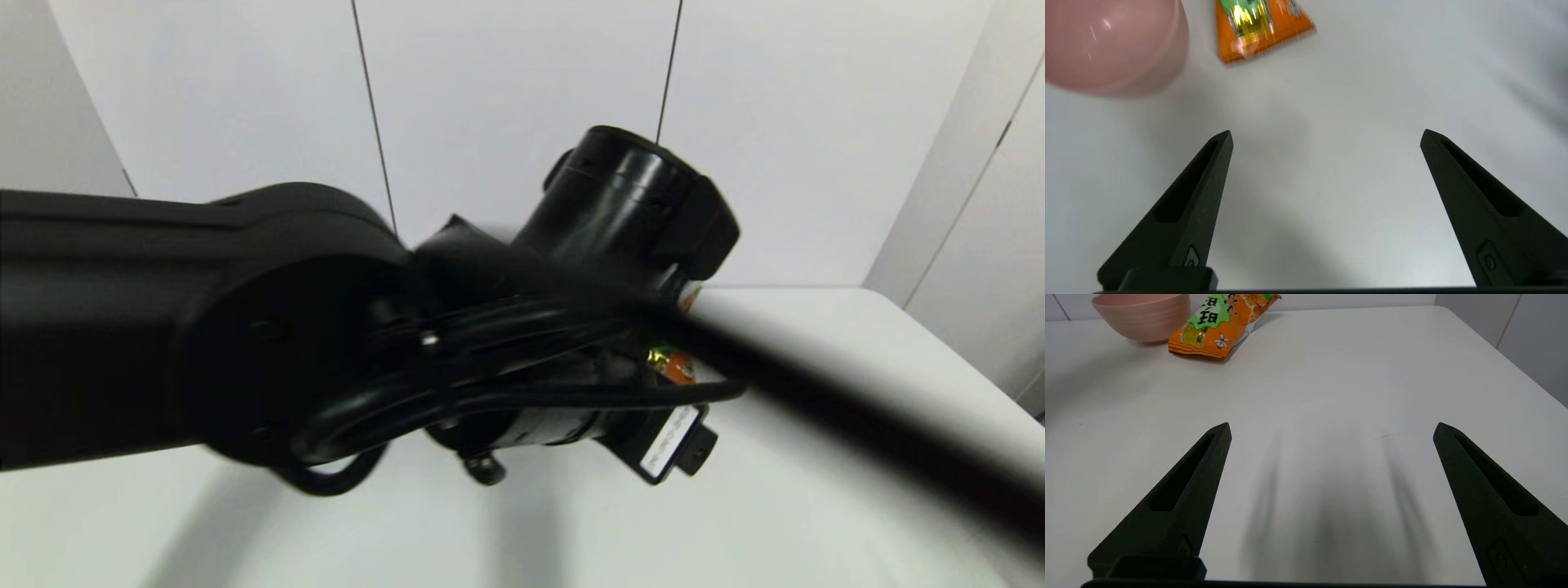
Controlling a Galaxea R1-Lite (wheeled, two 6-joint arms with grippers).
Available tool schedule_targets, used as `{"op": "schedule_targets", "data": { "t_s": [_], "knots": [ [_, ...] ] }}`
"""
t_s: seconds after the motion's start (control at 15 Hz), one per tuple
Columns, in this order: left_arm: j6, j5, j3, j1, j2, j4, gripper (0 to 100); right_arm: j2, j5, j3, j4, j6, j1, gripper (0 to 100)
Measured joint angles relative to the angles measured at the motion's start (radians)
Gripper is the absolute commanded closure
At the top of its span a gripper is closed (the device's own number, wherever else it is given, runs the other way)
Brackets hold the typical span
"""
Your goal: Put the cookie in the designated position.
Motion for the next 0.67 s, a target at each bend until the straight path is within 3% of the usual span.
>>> {"op": "schedule_targets", "data": {
  "t_s": [0.27,0.67],
  "knots": [
    [0.174,-0.169,0.316,0.081,-0.268,0.015,0,0.000,0.000,0.000,0.000,0.000,0.000,0],
    [0.535,-0.681,0.610,0.644,-0.558,-0.013,0,0.000,0.000,0.000,0.000,0.000,0.000,0]
  ]
}}
